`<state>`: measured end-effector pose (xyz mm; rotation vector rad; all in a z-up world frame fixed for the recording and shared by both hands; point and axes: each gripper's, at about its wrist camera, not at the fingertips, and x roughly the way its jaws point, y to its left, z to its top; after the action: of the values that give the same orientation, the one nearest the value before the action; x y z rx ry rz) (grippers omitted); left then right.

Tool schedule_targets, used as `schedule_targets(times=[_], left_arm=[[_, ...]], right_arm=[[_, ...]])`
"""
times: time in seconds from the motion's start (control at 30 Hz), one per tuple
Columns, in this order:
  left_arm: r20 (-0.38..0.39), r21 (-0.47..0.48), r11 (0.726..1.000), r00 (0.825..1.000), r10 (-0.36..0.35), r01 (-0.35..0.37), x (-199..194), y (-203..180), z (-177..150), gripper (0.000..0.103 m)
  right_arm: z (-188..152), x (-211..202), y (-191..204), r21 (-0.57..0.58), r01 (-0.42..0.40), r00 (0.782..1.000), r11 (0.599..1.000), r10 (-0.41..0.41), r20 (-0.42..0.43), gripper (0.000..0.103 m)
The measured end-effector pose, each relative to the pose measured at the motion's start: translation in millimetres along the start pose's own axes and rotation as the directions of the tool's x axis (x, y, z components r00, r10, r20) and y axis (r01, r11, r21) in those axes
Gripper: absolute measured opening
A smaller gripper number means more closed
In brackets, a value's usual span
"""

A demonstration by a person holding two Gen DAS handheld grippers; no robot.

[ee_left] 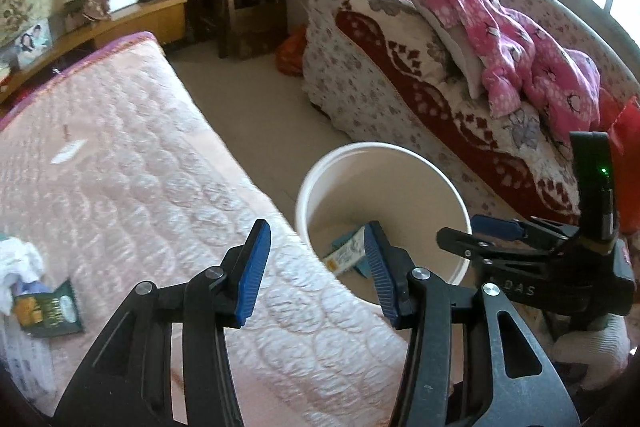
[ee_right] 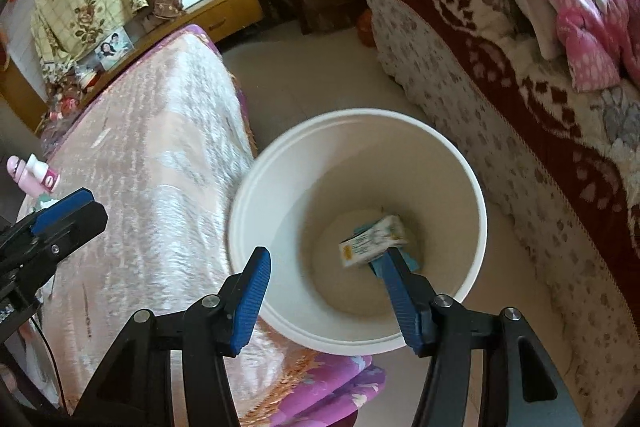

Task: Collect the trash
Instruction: 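Open both tools to drop the carton and bag into the bucket, then move both tools back over the trash on the bed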

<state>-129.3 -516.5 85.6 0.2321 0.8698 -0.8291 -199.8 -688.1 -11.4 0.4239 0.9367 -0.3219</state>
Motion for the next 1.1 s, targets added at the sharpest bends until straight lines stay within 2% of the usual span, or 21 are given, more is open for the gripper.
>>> schedule_targets(times=[0.23, 0.33, 0.43, 0.5, 0.57, 0.63, 0.8, 1.1], left_arm=[[0.065, -0.022, 0.998, 0.996, 0.067, -0.065, -28, 19, -6, 0.047], [0.093, -0.036, 0.996, 0.992, 0.079, -0.076, -41, 28, -9, 0.047], [0.121, -0.052, 0.995, 0.988, 0.095, -0.089, -56, 38, -13, 0.047], [0.139, -0.067, 0.993, 0.984, 0.111, -0.102, -68, 47, -17, 0.051], [0.152, -0.083, 0.991, 0.981, 0.119, -0.107, -77, 53, -19, 0.064], [0.173, -0.11, 0.988, 0.977, 0.123, -0.105, -89, 64, -23, 0.064], [0.183, -0.147, 0.981, 0.972, 0.15, -0.124, -110, 86, -33, 0.065], [0.201, -0.196, 0.96, 0.95, 0.24, -0.201, -141, 117, -52, 0.065]], right_arm=[[3, -21, 34, -0.053, -0.025, 0.999, 0.998, 0.027, 0.037, 0.057], [5, -32, 52, -0.082, -0.036, 0.998, 0.996, 0.041, 0.058, 0.063], [5, -42, 71, -0.117, -0.043, 0.995, 0.992, 0.053, 0.08, 0.064], [6, -49, 85, -0.137, -0.054, 0.994, 0.989, 0.067, 0.091, 0.064], [6, -52, 95, -0.151, -0.063, 0.992, 0.987, 0.078, 0.096, 0.064], [6, -55, 105, -0.162, -0.07, 0.991, 0.984, 0.088, 0.102, 0.066], [4, -61, 132, -0.195, -0.092, 0.987, 0.977, 0.115, 0.11, 0.068], [-5, -63, 174, -0.251, -0.131, 0.981, 0.959, 0.163, 0.109, 0.072]])
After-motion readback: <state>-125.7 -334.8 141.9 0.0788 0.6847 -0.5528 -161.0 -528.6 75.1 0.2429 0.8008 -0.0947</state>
